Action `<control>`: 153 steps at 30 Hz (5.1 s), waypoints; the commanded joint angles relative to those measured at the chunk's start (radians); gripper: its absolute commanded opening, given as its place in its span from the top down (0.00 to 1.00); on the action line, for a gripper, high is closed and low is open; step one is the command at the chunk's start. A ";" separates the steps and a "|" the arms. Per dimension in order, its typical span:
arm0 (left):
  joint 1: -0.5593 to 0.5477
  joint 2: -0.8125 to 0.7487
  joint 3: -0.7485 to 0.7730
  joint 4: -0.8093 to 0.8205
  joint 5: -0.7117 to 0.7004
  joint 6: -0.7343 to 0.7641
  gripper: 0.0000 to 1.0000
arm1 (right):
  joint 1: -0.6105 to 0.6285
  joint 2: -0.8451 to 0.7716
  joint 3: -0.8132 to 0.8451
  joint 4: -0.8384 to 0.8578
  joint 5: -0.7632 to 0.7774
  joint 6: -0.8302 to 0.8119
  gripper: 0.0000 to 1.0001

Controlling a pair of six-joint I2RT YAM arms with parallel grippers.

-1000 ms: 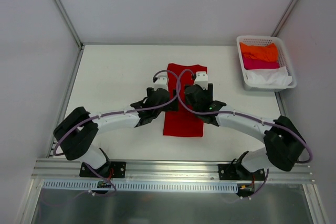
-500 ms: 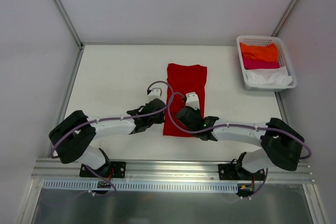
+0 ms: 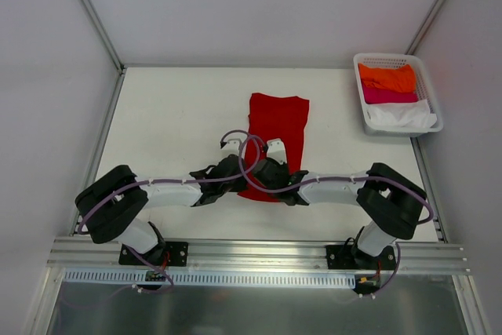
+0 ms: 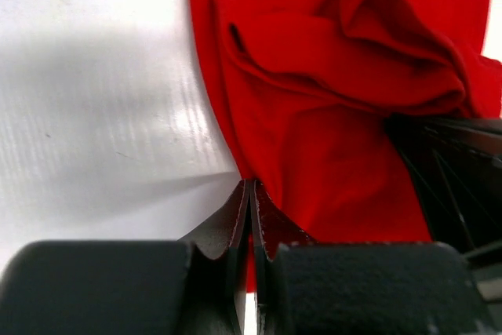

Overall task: Fold and stack the t-shirts
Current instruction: Fold the folded rectangular tshirt in 1/3 of the way

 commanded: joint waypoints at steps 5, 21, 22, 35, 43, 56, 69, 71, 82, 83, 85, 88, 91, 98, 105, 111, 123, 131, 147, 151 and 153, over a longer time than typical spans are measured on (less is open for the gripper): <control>-0.051 -0.036 0.009 0.020 0.027 -0.018 1.00 | -0.015 -0.025 0.071 -0.049 0.035 -0.043 1.00; -0.193 -0.248 0.006 -0.249 -0.153 -0.047 1.00 | -0.153 0.048 0.203 -0.043 0.035 -0.191 1.00; -0.198 -0.262 0.004 -0.251 -0.159 -0.049 1.00 | -0.159 0.057 0.213 -0.041 0.034 -0.202 0.99; -0.216 -0.303 0.067 -0.252 -0.190 0.022 1.00 | -0.250 -0.028 0.244 -0.079 -0.017 -0.235 0.99; -0.163 -0.210 0.033 0.051 -0.073 0.138 1.00 | -0.124 -0.398 0.082 -0.195 -0.023 -0.158 0.99; -0.086 0.056 0.118 0.207 -0.019 0.197 1.00 | -0.118 -0.279 -0.023 -0.095 -0.070 -0.072 0.99; 0.035 0.171 0.180 0.264 0.043 0.240 1.00 | -0.164 -0.128 0.049 -0.049 -0.096 -0.089 0.99; 0.057 0.207 0.193 0.263 0.059 0.237 1.00 | -0.179 -0.101 0.058 -0.040 -0.107 -0.095 0.99; 0.110 0.278 0.202 0.244 0.085 0.211 1.00 | -0.308 0.054 0.134 -0.020 -0.167 -0.135 1.00; 0.113 0.275 0.196 0.241 0.082 0.208 1.00 | -0.323 0.067 0.137 -0.020 -0.169 -0.138 0.99; 0.120 0.261 0.188 0.238 0.071 0.215 1.00 | -0.336 0.065 0.140 -0.018 -0.178 -0.147 0.99; 0.126 0.241 0.185 0.220 0.057 0.223 1.00 | -0.354 0.036 0.134 -0.021 -0.184 -0.159 0.99; 0.130 0.211 0.179 0.203 0.039 0.234 1.00 | -0.367 -0.008 0.131 -0.040 -0.167 -0.170 0.99; 0.136 0.211 0.200 0.168 0.030 0.249 1.00 | -0.416 0.014 0.155 -0.060 -0.170 -0.196 0.99; 0.138 0.230 0.184 0.169 0.034 0.228 1.00 | -0.426 0.143 0.189 -0.031 -0.228 -0.175 0.99; 0.141 0.243 0.182 0.163 0.048 0.197 1.00 | -0.425 0.174 0.197 -0.012 -0.235 -0.170 0.99; 0.031 -0.255 0.225 -0.247 -0.237 0.241 0.70 | -0.338 -0.451 0.160 -0.276 -0.149 -0.242 0.86; -0.088 -0.418 -0.080 -0.171 -0.027 -0.004 0.09 | -0.222 -0.789 -0.088 -0.328 -0.251 -0.034 0.54; -0.075 -0.521 -0.537 0.450 0.206 -0.139 0.01 | -0.210 -0.890 -0.396 -0.182 -0.319 0.141 0.29; -0.069 -0.468 -0.544 0.517 0.217 -0.144 0.01 | -0.209 -0.886 -0.434 -0.172 -0.305 0.169 0.28; -0.054 -0.414 -0.542 0.548 0.232 -0.145 0.01 | -0.209 -0.881 -0.446 -0.172 -0.301 0.190 0.28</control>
